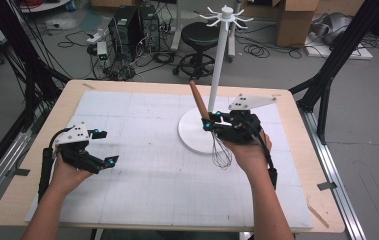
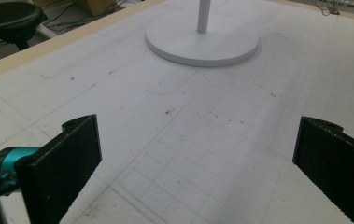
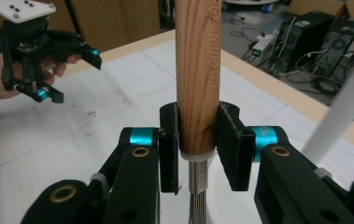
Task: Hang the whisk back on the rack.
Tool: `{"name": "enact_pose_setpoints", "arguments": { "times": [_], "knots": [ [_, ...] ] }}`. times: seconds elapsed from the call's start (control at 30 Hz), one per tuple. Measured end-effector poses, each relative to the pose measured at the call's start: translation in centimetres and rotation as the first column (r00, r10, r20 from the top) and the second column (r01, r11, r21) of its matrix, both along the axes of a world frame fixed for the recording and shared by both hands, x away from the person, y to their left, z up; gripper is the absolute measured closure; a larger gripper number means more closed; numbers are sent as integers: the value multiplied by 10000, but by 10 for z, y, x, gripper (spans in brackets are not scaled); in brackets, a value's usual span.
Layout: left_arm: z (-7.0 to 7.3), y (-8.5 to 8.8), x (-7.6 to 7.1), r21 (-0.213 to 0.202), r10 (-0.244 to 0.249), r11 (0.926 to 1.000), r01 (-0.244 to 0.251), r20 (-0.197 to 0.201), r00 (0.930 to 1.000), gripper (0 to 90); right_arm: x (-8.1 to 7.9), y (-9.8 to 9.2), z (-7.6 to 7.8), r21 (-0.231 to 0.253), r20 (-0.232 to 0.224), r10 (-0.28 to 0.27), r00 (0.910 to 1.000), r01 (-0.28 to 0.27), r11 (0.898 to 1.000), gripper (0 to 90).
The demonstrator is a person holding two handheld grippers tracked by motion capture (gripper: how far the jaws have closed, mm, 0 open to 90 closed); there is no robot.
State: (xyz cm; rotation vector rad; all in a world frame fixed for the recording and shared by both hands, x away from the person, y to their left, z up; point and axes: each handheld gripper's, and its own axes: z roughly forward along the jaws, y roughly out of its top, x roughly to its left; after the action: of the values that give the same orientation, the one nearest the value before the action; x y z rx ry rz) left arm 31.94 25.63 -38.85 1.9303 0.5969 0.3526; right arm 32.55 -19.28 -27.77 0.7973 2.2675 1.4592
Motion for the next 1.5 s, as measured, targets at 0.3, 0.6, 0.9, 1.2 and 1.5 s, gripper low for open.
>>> {"name": "enact_pose_setpoints", "arguments": {
  "times": [0.3,0.6,0.9,1.2,1.5],
  "knots": [
    [0,-3,-1,55,-71,10000,71,35,10000,17,-4,-24,8,384,453,-513,9977,495,9980,713],
    [0,-2,0,130,-40,9999,41,-17,10000,17,-5,-48,21,678,891,-931,9917,872,9939,712],
    [1,-3,-2,66,-107,9999,107,6,9999,17,-5,-66,36,707,1173,-1526,9813,1450,9869,712],
    [0,-4,-1,51,-78,10000,78,-40,10000,17,5,-79,52,874,1393,-2196,9656,2089,9740,712],
    [0,-4,-1,90,-120,9999,120,-3,9999,17,21,-82,69,923,1460,-2719,9512,2605,9611,712]
  ]
}}
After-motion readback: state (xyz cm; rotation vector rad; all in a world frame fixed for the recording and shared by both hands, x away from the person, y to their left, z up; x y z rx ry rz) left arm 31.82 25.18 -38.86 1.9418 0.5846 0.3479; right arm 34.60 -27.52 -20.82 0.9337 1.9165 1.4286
